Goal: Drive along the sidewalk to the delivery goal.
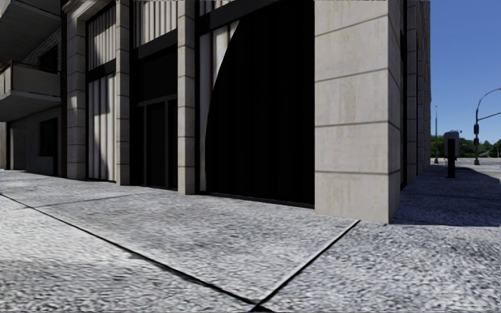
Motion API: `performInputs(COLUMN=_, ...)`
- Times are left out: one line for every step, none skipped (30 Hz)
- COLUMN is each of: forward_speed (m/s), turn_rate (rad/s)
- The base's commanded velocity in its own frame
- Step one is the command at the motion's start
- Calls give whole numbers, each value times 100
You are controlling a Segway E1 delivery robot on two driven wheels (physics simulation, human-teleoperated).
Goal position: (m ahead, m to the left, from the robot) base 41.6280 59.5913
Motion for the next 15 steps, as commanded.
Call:
performInputs(forward_speed=153, turn_rate=50)
performInputs(forward_speed=153, turn_rate=52)
performInputs(forward_speed=153, turn_rate=52)
performInputs(forward_speed=153, turn_rate=53)
performInputs(forward_speed=153, turn_rate=53)
performInputs(forward_speed=153, turn_rate=53)
performInputs(forward_speed=153, turn_rate=53)
performInputs(forward_speed=153, turn_rate=53)
performInputs(forward_speed=153, turn_rate=53)
performInputs(forward_speed=153, turn_rate=53)
performInputs(forward_speed=153, turn_rate=53)
performInputs(forward_speed=153, turn_rate=53)
performInputs(forward_speed=153, turn_rate=53)
performInputs(forward_speed=153, turn_rate=53)
performInputs(forward_speed=153, turn_rate=53)
